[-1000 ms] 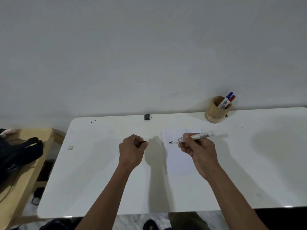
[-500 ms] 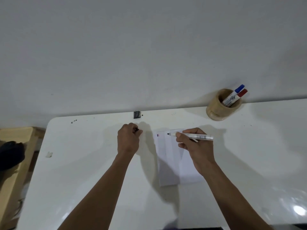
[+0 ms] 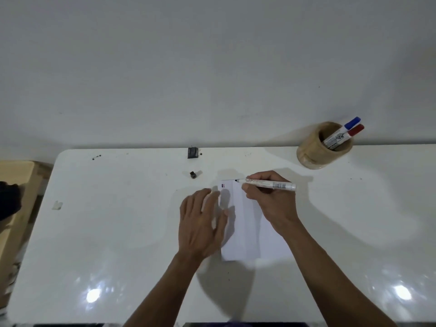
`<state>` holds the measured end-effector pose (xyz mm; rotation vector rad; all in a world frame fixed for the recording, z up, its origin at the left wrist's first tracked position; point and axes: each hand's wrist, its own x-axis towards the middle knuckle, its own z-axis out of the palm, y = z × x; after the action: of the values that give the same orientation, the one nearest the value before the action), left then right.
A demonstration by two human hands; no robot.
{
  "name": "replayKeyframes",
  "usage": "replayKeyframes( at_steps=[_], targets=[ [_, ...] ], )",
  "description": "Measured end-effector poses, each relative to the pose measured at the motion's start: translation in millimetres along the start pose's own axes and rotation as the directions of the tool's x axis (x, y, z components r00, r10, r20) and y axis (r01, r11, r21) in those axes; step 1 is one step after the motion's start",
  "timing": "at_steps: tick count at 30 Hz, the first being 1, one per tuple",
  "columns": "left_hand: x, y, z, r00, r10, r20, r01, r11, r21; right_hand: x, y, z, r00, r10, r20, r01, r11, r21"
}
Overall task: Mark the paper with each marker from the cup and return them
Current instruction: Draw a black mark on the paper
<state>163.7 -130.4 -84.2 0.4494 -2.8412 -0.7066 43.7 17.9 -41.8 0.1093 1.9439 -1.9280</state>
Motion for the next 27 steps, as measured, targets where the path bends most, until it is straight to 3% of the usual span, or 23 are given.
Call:
replayKeyframes(
  at_steps=[6,12,27],
  targets=[
    [-2.2,-4.8,7.8,0.991,0.092,0.095,-0.108,0.977,0.186,16.9,12.2,10.7,0.995,-0.088,0.051,0.097,0.971,-0.219],
    [-2.8,-7.8,13.2,0.993,0.107,0.050,-0.115,0.973,0.199,31.4,29.5,14.5,0.984,-0.148,0.104,0.173,0.935,-0.308],
    [-1.0,-13.3,20.9,0.996,0.085,0.037,-0.091,0.976,0.198,38.2,45.1,11.1,0.974,-0.211,0.087,0.228,0.917,-0.327]
  ],
)
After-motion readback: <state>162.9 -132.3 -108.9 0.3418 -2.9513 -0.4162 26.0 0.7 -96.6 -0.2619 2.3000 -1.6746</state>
